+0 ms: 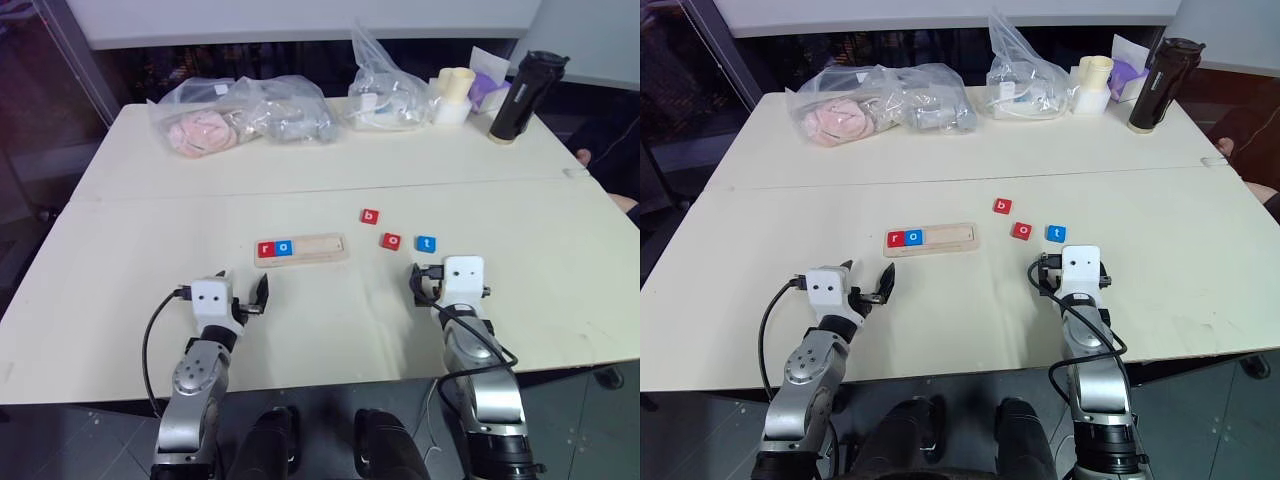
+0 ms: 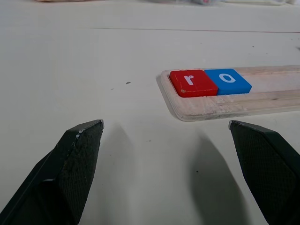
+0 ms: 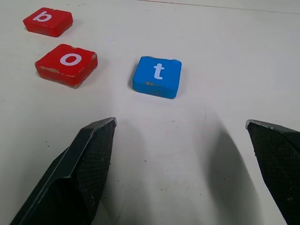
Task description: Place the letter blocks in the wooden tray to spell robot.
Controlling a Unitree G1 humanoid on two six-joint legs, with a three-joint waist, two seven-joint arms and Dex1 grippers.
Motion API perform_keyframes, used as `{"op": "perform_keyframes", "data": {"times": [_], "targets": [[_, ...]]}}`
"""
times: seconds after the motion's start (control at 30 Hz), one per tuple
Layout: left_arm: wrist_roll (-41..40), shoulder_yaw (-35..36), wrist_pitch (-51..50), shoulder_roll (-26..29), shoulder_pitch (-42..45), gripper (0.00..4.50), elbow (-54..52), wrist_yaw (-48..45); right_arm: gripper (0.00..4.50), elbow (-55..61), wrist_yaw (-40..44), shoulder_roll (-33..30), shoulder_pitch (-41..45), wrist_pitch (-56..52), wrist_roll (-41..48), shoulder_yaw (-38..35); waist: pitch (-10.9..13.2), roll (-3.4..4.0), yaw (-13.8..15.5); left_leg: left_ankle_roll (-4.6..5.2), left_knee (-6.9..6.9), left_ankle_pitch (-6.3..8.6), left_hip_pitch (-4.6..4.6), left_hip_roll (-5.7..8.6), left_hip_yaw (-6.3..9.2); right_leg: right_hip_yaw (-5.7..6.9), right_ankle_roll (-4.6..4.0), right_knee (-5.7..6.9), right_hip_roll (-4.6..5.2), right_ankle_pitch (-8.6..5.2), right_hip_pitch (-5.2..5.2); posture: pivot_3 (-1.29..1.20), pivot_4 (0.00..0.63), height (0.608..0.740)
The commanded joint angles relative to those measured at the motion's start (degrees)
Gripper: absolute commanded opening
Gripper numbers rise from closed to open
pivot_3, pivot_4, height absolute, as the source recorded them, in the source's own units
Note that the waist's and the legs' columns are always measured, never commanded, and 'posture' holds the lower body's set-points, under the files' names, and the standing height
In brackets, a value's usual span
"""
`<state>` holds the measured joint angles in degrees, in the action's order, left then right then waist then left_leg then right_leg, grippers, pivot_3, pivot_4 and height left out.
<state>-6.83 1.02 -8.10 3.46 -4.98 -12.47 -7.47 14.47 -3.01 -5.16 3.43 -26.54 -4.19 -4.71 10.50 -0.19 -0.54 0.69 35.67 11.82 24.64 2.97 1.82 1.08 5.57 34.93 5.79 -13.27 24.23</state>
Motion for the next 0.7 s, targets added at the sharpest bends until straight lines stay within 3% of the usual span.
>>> {"op": "perform_keyframes", "data": {"times": [0.03,0.2,0.33,0.5,0.6,0.7], "targets": [[-0.10,-0.47,0.64,0.09,-0.61,4.50,-0.57,-0.53,4.49,-0.05,0.01,-0.19,-0.92,-0.59,-0.48,0.37,0.00,0.00,-0.01,0.00,0.00,0.00,0.00,0.00,0.00,0.00,0.00,0.00,0.00,0.00,0.00,0.00,0.150,0.738],[-0.80,-0.24,0.61,0.52,-0.78,4.50,-0.88,-1.55,4.49,-0.19,0.17,-0.32,-0.96,-0.56,-0.46,0.41,0.00,0.00,-0.02,0.00,-0.02,0.00,0.00,0.00,0.00,0.00,0.00,-0.01,0.00,0.00,0.01,0.00,0.150,0.738],[-4.18,1.49,-1.39,4.49,0.56,4.50,-2.15,-6.69,4.49,-0.69,1.17,-1.22,0.22,-0.98,-0.05,0.11,0.00,0.00,-0.09,0.00,-0.05,0.00,0.00,0.00,0.00,0.00,0.00,-0.02,0.00,0.00,0.03,0.00,0.150,0.738],[-13.31,4.17,-6.64,17.36,5.49,4.50,-3.90,-22.30,4.49,-1.12,4.03,-3.82,1.80,-0.30,0.02,0.42,0.04,-0.01,-0.17,0.00,-0.06,0.00,0.13,-0.01,0.00,0.06,-0.04,-0.02,0.03,0.02,0.21,0.00,0.150,0.738],[-17.23,5.96,-7.87,27.14,11.79,4.50,2.59,-34.51,4.49,-1.58,7.38,-6.61,3.30,0.38,0.53,0.78,0.08,0.04,-0.18,0.00,-0.05,-0.01,0.22,-0.01,0.01,0.26,-0.29,-0.02,0.09,0.17,0.32,0.00,0.150,0.738],[-19.05,5.29,-9.09,33.21,19.59,4.50,12.26,-44.60,4.49,-1.83,9.81,-8.47,5.26,-0.06,1.85,0.18,0.09,0.06,-0.12,0.01,-0.05,-0.01,0.25,-0.01,-0.01,0.53,-0.31,-0.02,0.17,0.18,0.34,0.00,0.150,0.738]]}}
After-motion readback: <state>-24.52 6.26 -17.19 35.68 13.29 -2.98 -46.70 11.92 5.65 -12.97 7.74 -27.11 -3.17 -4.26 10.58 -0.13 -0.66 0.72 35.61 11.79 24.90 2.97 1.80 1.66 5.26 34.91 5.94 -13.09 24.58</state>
